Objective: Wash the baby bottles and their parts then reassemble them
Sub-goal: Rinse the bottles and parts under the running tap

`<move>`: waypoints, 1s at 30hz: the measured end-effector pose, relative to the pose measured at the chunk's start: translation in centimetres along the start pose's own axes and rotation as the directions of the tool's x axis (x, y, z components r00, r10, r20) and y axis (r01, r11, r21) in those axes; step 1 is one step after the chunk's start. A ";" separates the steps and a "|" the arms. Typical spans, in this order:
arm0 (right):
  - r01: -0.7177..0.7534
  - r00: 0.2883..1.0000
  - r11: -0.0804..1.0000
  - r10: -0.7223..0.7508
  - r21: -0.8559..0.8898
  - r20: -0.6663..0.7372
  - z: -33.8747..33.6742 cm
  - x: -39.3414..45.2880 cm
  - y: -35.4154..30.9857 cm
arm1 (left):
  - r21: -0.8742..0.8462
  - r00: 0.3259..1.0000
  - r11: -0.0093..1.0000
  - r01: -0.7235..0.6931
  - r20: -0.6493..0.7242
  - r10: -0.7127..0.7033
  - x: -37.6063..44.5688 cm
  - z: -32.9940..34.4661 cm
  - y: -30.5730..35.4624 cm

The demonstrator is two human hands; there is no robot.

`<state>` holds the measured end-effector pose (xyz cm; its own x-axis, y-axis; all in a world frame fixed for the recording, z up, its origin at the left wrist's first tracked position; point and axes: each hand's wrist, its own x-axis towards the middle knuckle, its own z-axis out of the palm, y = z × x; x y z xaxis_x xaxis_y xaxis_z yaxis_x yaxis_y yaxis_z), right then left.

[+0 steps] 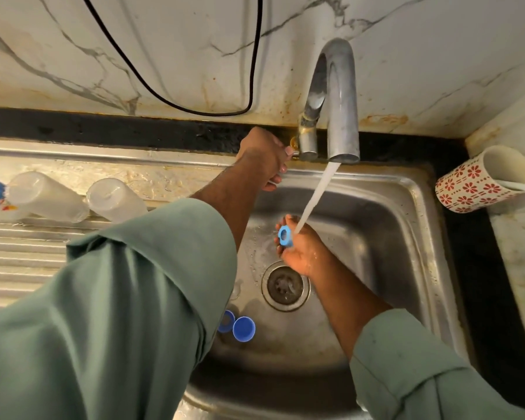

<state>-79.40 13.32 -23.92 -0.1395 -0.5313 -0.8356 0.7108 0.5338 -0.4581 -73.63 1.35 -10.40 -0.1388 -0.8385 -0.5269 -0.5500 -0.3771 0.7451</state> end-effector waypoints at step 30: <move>0.072 0.993 0.991 -0.081 0.114 0.080 -1.9 -1.2 0.3 | 0.034 1.000 0.999 0.029 0.003 -0.029 -0.3 0.1 0.0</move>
<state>-80.38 15.38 -23.58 -0.1408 -0.6240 -0.7686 0.7728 0.4160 -0.4793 -73.67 1.59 -10.26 -0.1254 -0.8259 -0.5496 -0.5814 -0.3878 0.7153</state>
